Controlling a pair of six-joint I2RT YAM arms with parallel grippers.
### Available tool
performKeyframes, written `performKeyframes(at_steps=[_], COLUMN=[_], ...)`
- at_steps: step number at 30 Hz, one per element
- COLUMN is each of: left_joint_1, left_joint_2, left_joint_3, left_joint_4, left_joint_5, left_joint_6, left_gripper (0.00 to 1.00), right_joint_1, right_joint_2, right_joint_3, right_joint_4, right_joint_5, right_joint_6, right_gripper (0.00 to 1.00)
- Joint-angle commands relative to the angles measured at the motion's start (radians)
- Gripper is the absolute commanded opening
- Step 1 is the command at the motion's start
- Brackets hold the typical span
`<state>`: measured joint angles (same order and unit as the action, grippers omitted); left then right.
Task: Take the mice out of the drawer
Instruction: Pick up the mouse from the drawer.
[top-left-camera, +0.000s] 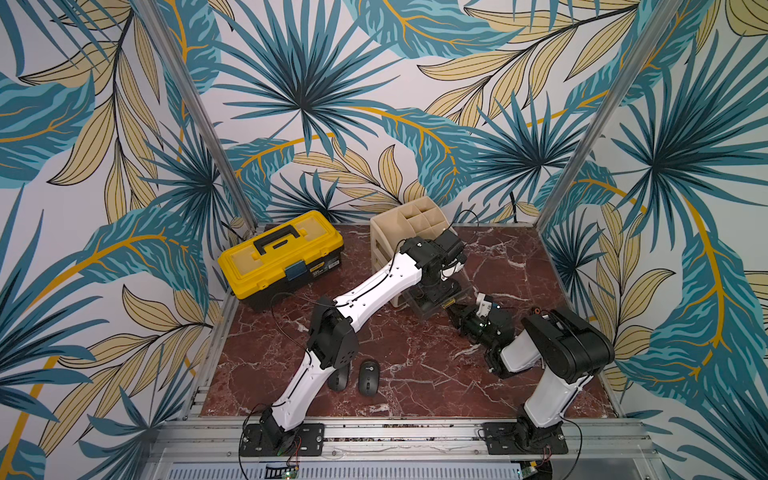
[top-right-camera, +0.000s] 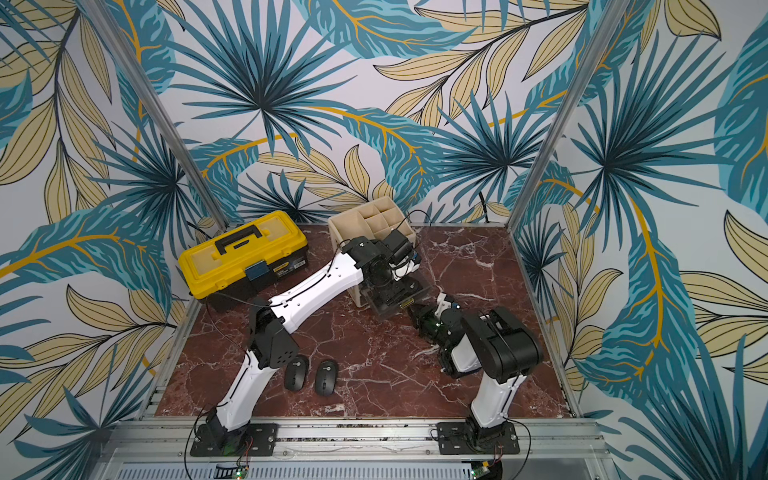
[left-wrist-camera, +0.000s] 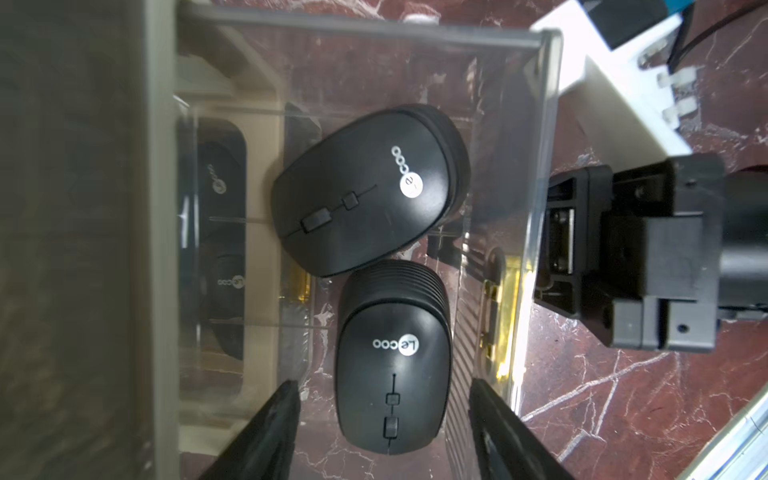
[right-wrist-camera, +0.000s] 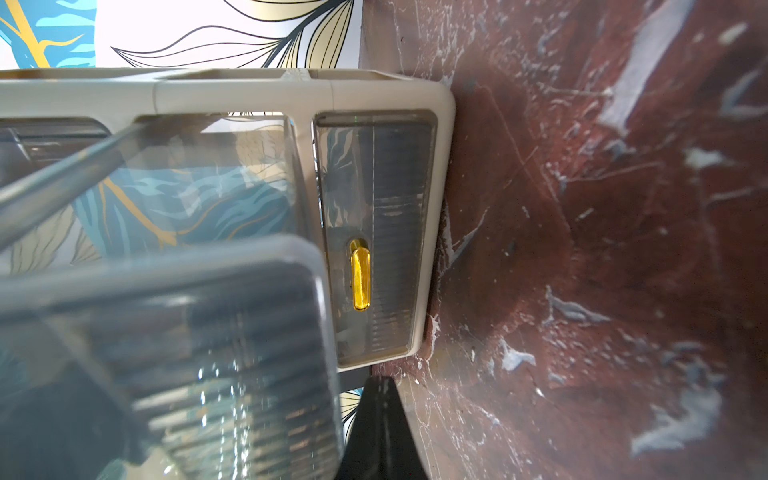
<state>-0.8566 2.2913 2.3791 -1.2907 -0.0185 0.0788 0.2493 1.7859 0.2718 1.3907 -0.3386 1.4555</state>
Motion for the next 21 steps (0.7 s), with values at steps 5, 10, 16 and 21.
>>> performKeyframes(at_steps=[5,10,16,21], left_joint_1=[0.001,0.003,0.002,0.002], left_joint_2=[0.03,0.043,0.057,0.066], left_joint_3=[-0.053,-0.055,-0.055,-0.061], left_joint_4=[0.001,0.004,-0.001,-0.003], left_joint_5=[0.005,0.02,0.045,0.036], left_joint_6=[0.008,0.006,-0.009,-0.03], left_gripper=[0.69,0.7,0.7,0.7], right_joint_1=[-0.001,-0.001,-0.001,-0.001], right_joint_2=[-0.037,-0.045,-0.048,-0.054], right_joint_3=[-0.002,-0.001,-0.001,0.003], right_joint_4=[0.039,0.038,0.039,0.039], right_joint_5=[-0.02,-0.021,-0.026,-0.031], right_joint_6=[0.003,0.004,0.005,0.005], right_gripper=[0.0,0.0,0.0,0.0])
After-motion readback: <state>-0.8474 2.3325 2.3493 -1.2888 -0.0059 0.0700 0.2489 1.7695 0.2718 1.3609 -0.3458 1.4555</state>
